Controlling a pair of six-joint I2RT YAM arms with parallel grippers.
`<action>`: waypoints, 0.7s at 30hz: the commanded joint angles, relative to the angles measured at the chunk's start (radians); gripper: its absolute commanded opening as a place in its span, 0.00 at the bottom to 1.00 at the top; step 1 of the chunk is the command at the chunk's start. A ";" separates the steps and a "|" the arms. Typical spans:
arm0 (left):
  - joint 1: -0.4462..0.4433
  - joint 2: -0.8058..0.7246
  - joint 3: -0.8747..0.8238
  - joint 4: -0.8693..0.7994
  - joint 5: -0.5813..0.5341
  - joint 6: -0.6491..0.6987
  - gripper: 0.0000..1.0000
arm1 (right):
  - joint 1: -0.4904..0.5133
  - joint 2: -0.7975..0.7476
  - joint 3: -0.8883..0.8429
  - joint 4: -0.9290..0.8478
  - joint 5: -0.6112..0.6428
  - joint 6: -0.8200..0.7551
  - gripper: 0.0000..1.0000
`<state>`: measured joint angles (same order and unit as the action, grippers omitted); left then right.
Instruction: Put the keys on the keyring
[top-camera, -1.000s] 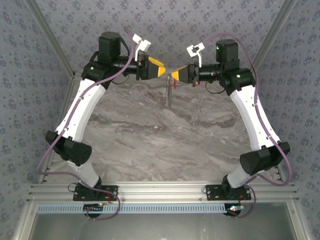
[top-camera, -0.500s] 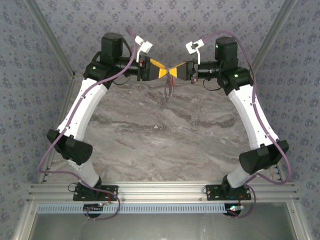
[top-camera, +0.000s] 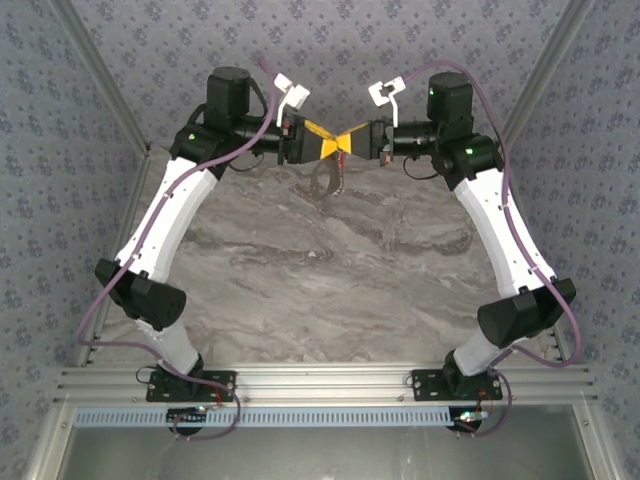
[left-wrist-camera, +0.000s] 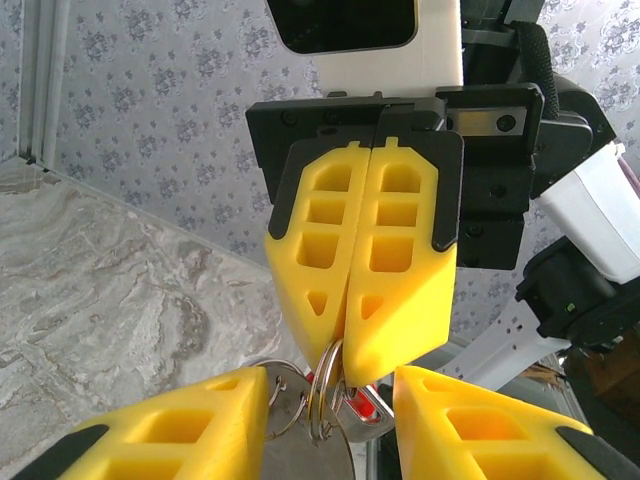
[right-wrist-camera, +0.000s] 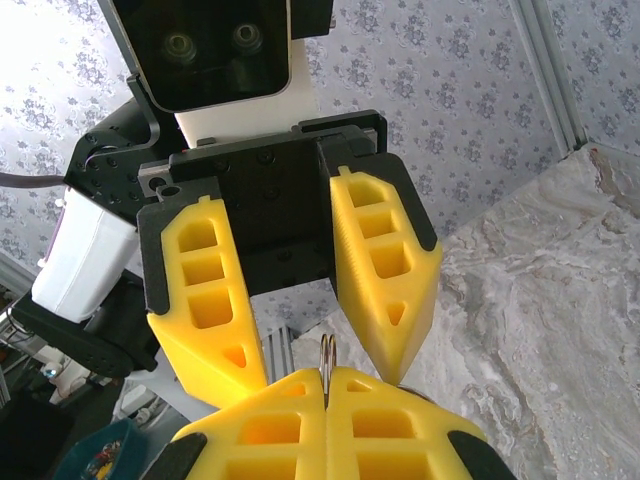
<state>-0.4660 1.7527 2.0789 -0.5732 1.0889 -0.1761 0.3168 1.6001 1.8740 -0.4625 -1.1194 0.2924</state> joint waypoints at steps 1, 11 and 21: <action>-0.005 -0.004 0.030 0.011 0.035 0.009 0.34 | 0.005 0.005 -0.001 0.012 -0.026 0.005 0.00; -0.005 -0.002 0.029 0.052 0.061 -0.012 0.09 | 0.004 0.010 -0.003 -0.012 -0.019 -0.016 0.00; -0.011 -0.015 0.027 0.104 -0.014 -0.019 0.00 | -0.076 -0.043 -0.129 0.297 -0.049 0.223 0.31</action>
<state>-0.4679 1.7542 2.0789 -0.5297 1.0904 -0.1932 0.2825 1.5898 1.8069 -0.3599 -1.1404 0.3717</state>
